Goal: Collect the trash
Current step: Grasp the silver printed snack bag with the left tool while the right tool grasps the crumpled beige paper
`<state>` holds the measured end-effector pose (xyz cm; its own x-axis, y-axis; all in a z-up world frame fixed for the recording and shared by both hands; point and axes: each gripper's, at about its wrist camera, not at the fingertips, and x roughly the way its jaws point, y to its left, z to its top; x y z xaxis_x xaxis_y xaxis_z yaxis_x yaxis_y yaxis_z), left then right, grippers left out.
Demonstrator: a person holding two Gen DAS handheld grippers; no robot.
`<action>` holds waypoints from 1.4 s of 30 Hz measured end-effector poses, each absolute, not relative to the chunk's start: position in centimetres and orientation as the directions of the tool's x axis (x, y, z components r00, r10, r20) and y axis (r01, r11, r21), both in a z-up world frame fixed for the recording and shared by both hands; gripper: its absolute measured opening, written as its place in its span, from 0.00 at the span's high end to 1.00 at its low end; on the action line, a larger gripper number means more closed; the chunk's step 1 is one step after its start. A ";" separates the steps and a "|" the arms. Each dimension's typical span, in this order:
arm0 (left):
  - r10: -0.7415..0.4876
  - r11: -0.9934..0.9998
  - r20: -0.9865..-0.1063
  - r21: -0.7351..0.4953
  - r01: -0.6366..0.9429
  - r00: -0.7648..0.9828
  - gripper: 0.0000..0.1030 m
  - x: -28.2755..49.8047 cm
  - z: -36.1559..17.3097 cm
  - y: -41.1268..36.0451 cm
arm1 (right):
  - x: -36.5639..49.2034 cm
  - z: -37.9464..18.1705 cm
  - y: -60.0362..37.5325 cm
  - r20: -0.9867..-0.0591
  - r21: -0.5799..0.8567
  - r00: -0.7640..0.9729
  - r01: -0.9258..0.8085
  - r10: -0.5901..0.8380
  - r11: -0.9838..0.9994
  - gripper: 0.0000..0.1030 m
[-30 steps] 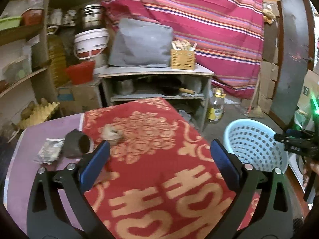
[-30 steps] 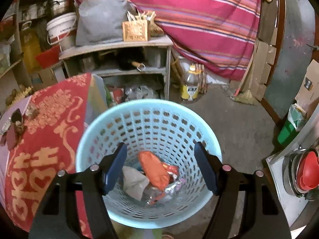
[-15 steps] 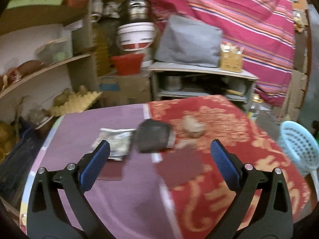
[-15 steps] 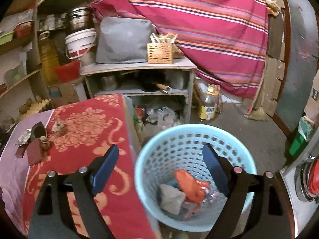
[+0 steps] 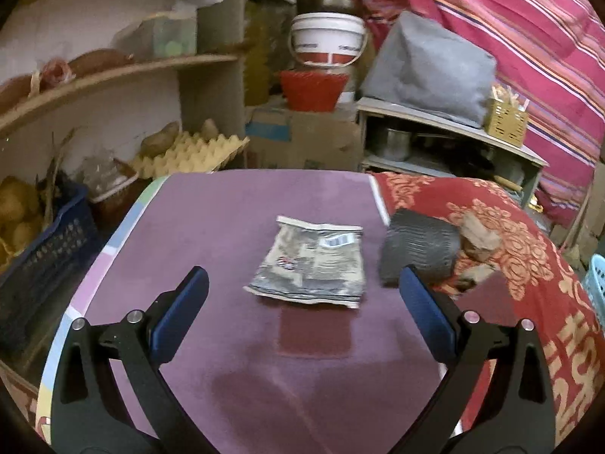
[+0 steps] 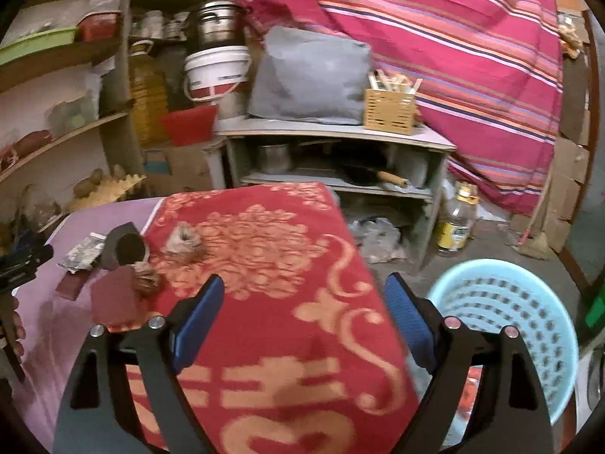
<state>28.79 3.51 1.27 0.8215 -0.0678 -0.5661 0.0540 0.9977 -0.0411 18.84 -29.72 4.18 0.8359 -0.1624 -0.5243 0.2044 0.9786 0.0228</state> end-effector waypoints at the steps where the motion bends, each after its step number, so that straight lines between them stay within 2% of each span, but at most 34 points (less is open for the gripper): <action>1: -0.071 0.997 -0.569 -0.048 0.053 0.819 0.06 29.1 1.2 3.8 | 19.5 4.0 -28.9 -0.526 0.020 0.837 0.189 -0.150 0.982 0.17; 4: -0.077 0.997 -0.580 -0.064 0.049 0.811 0.06 30.1 1.0 4.6 | 20.8 3.7 -27.3 -0.526 0.017 0.842 0.151 -0.120 0.988 0.17; 8: -0.094 0.995 -0.609 -0.079 0.058 0.788 0.16 31.9 0.3 5.3 | 22.1 3.4 -25.5 -0.526 0.005 0.845 0.115 -0.095 0.993 0.17; 13: -0.089 0.996 -0.662 -0.058 0.068 0.744 0.19 34.1 -1.2 5.5 | 23.6 2.9 -24.9 -0.535 0.003 0.841 0.101 -0.083 0.995 0.17; 15: -0.089 0.996 -0.691 -0.060 0.066 0.717 0.23 35.2 -2.0 5.6 | 24.3 2.8 -24.9 -0.537 -0.001 0.839 0.100 -0.085 0.995 0.17; 17: -0.115 0.993 -0.713 -0.090 0.072 0.691 0.34 36.0 -2.6 5.8 | 24.9 2.6 -25.0 -0.542 0.002 0.836 0.100 -0.083 0.995 0.17; 20: -0.145 0.989 -0.742 -0.114 0.090 0.655 0.44 36.9 -3.7 5.9 | 25.5 2.4 -25.1 -0.546 0.004 0.834 0.097 -0.079 0.995 0.17; 24: -0.160 0.987 -0.737 -0.116 0.111 0.657 0.58 37.0 -3.7 5.7 | 26.0 2.3 -25.1 -0.549 0.002 0.833 0.092 -0.076 0.996 0.17; 25: -0.154 0.988 -0.734 -0.109 0.110 0.661 0.76 36.9 -3.7 5.7 | 26.1 2.3 -25.1 -0.550 0.003 0.832 0.093 -0.076 0.996 0.17; 26: -0.157 0.987 -0.741 -0.110 0.114 0.653 0.83 37.0 -3.8 5.7 | 26.1 2.2 -25.1 -0.550 0.005 0.832 0.093 -0.075 0.996 0.17; 34: -0.137 0.990 -0.719 -0.077 0.118 0.681 0.89 36.2 -2.8 5.3 | 26.8 1.8 -24.3 -0.558 0.001 0.827 0.078 -0.065 0.997 0.17; 42: -0.112 0.993 -0.655 -0.059 0.098 0.747 0.94 34.2 0.1 5.8 | 28.6 1.1 -22.7 -0.585 -0.031 0.809 0.048 -0.057 0.998 0.17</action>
